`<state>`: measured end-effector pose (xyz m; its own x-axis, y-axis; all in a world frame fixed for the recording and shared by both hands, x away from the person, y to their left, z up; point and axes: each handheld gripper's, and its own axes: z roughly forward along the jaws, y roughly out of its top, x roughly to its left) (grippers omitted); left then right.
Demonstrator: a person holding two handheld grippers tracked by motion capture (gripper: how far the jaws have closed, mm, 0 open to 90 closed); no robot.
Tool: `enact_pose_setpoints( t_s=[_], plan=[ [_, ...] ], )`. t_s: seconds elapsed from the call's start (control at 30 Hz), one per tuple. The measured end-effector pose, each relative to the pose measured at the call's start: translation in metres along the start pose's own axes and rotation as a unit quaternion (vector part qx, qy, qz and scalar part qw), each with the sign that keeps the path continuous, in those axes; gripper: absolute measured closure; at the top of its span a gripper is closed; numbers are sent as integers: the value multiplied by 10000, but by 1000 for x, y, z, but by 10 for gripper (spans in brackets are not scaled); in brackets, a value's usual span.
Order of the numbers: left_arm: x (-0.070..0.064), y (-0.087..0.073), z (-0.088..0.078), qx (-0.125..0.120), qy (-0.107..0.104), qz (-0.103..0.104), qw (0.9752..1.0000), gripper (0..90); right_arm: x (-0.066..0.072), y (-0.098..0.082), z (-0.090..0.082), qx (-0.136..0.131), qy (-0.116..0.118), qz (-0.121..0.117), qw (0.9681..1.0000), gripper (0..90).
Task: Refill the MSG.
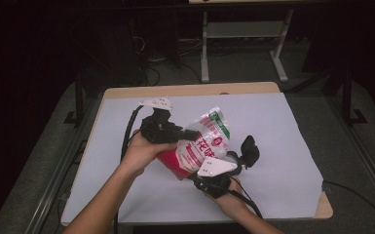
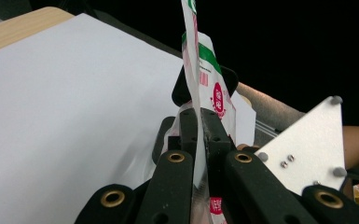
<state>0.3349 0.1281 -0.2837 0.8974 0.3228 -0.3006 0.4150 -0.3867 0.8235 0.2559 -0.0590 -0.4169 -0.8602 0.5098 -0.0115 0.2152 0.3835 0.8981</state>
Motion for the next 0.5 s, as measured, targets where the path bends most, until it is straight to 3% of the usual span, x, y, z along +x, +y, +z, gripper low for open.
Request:
enact_pose_setpoints(
  t_s=[0.3, 0.5],
  plan=[
    [-1, 2, -2, 110, 0, 50, 9999, 900, 1, 1, 2, -21, 84, 115, 9999, 900],
    [-3, 5, 0, 169, -9, 116, 9998, 900, -1, 1, 1, -46, 222, 347, 9991, 900]
  ],
)
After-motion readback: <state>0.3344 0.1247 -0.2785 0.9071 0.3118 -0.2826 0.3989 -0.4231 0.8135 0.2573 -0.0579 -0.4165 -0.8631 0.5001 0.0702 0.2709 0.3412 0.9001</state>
